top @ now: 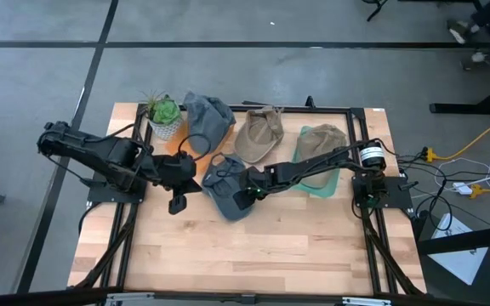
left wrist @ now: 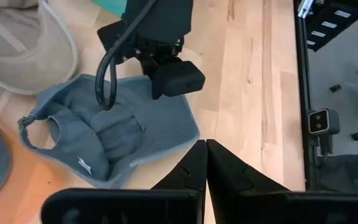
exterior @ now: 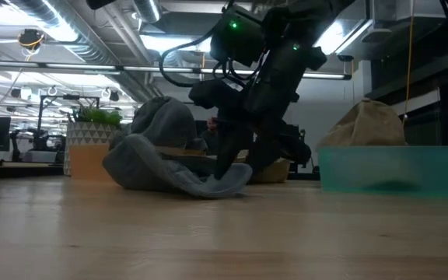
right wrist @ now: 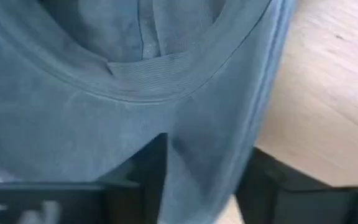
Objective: Pick & Place hat
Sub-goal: Put the gray cap into the orange bin
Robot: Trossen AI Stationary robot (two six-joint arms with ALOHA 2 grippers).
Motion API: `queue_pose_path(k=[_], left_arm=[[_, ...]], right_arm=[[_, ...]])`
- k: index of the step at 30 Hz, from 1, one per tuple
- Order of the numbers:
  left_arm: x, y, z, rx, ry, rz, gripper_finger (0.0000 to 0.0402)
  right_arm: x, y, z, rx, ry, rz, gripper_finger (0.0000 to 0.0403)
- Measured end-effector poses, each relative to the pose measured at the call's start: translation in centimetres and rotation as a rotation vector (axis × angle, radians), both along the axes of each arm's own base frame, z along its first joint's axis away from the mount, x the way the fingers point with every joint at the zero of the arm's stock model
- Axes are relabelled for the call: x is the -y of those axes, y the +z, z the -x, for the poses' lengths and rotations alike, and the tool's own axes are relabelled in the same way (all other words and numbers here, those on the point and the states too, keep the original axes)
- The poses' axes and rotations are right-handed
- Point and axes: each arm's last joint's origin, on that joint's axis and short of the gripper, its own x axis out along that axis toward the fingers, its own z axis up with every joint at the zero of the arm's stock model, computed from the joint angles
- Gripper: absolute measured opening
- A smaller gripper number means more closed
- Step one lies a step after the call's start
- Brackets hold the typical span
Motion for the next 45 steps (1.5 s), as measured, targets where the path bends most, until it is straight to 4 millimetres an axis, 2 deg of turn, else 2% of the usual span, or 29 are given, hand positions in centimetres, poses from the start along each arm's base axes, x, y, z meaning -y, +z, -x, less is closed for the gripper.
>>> queue_pose_path(k=[5, 6, 9, 12, 16, 19, 21, 23, 25, 27, 28, 31, 33, 36, 38, 40, 42, 45], left_arm=[[0.0, 0.0, 0.0, 0.006, 0.014, -0.020, 0.0002], [0.0, 0.0, 0.0, 0.005, 0.013, -0.020, 0.0003], [0.0, 0.0, 0.0, 0.007, 0.017, -0.024, 0.0006], [0.0, 0.0, 0.0, 0.010, 0.030, -0.036, 0.0006], [-0.1, 0.0, 0.0, 0.009, 0.033, -0.042, 0.0002], [-0.1, 0.0, 0.0, 0.011, 0.022, -0.064, 0.0005], [-0.1, 0.0, 0.0, 0.013, 0.023, -0.078, 0.0007], [-0.2, 0.0, 0.0, 0.014, 0.032, -0.088, 0.0007], [-0.2, 0.0, 0.0, 0.017, 0.041, -0.097, 0.0005], [-0.2, 0.0, 0.0, 0.019, 0.050, -0.106, 0.0002], [-0.2, 0.0, 0.0, 0.020, 0.051, -0.107, 0.0002], [-0.2, 0.0, 0.0, 0.020, 0.044, -0.115, 0.0003], [-0.2, 0.0, 0.0, 0.019, 0.031, -0.127, 0.0006], [-0.2, 0.0, 0.0, 0.020, 0.021, -0.138, 0.0007], [-0.2, 0.0, 0.0, 0.020, 0.023, -0.140, 0.0005], [-0.3, 0.0, 0.0, 0.022, 0.029, -0.148, 0.0002], [-0.3, 0.0, 0.0, 0.024, 0.040, -0.160, 0.0002], [-0.5, 0.1, 0.0, 0.033, 0.074, -0.206, 0.0005]], right_arm=[[-0.1, 0.3, -0.2, 0.025, 0.023, -0.036, 0.0026], [-0.1, 0.5, -0.3, 0.034, 0.033, -0.038, 0.0017], [-0.2, 0.8, 0.0, 0.031, 0.057, -0.040, 0.0021], [-0.2, 2.1, 0.9, 0.005, 0.079, -0.008, 0.0017], [0.0, 5.0, 3.0, -0.045, 0.105, 0.135, 0.0012], [-0.1, 7.7, 4.8, -0.059, 0.156, 0.328, 0.0012], [-0.2, 9.7, 6.5, -0.103, 0.107, 0.465, 0.0012], [-0.2, 11.6, 8.2, -0.145, -0.018, 0.571, 0.0012], [0.1, 13.4, 9.5, -0.165, -0.117, 0.613, 0.0012], [0.4, 14.9, 10.2, -0.144, -0.142, 0.594, 0.0012], [0.4, 15.4, 10.3, -0.129, -0.068, 0.585, 0.0012], [-0.5, 17.1, 9.6, -0.006, 0.313, 0.654, 0.0012], [-1.2, 17.7, 9.7, 0.005, 0.351, 0.796, 0.0012], [-1.4, 18.0, 10.4, -0.103, 0.248, 1.014, 0.0012], [-1.1, 18.3, 10.5, -0.096, 0.098, 1.073, 0.0013], [-0.8, 18.6, 10.7, -0.076, 0.054, 1.053, 0.0017], [-0.7, 18.6, 10.6, -0.080, 0.119, 1.035, 0.0025], [-0.9, 18.6, 10.5, -0.132, 0.274, 1.105, 0.0028]])
